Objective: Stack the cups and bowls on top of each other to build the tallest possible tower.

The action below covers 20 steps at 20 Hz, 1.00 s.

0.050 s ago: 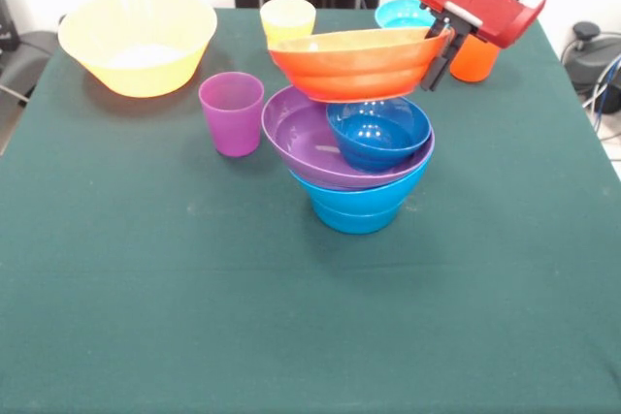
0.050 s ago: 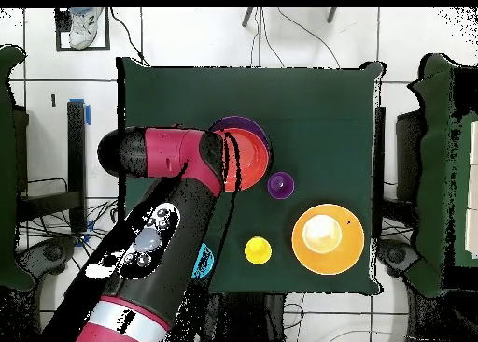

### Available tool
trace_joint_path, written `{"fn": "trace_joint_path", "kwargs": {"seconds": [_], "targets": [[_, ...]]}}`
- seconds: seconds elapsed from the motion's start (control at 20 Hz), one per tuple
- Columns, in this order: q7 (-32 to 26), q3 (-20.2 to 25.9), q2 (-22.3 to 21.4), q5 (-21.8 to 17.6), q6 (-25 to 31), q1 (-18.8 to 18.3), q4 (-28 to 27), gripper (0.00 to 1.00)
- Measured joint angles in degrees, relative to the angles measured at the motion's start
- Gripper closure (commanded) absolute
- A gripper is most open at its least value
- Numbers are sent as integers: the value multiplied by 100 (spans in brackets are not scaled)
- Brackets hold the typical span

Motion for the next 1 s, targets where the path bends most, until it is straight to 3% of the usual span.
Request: {"fn": "trace_joint_path", "kwargs": {"seconds": [1.0], "targets": [[0, -85, 98, 22, 1, 4, -14, 100]]}}
